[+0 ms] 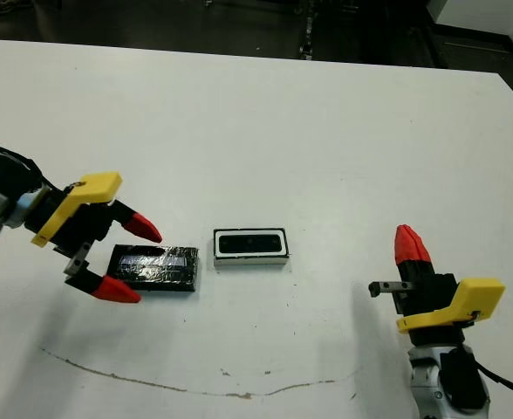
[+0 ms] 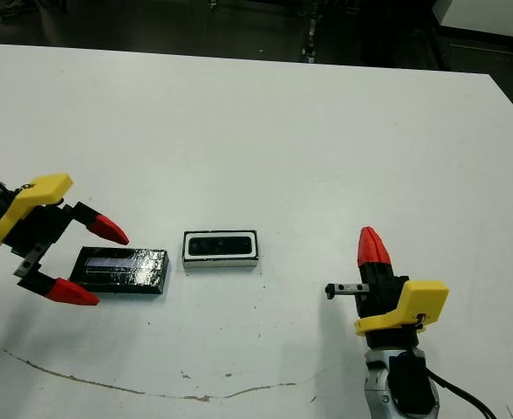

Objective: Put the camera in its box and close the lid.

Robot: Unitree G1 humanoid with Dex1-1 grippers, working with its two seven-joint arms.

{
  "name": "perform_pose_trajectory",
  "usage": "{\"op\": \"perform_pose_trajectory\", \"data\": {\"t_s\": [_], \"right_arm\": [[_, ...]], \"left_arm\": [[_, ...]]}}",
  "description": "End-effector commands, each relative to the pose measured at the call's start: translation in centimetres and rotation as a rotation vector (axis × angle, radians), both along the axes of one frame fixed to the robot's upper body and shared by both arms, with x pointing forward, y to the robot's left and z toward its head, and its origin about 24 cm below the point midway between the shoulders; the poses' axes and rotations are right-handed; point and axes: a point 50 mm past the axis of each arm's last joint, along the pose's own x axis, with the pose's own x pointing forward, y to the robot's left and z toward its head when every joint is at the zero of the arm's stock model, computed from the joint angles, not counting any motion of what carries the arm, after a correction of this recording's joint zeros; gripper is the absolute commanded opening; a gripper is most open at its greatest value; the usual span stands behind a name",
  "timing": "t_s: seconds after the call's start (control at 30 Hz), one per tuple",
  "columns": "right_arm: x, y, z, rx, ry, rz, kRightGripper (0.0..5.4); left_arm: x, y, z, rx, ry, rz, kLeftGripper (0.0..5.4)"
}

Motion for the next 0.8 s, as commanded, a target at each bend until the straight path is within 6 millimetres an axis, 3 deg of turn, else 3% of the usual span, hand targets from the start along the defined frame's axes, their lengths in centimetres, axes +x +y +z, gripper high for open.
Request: {"op": "perform_pose_trajectory", "data": {"t_s": [0.03,0.8], "right_arm": [[-0.1,-0.3,-0.4,0.003,0.026,-0.002,0.01],[-0.1,-0.2,-0.5,-0.005,0.02,0.011,0.01]], "left_arm": [[0.0,0.2,-0.2,0.011,-0.031,-0.001,5.4],[-0.2,0.1,-1.3,0.044,-0.022,-0.004,5.4]]}}
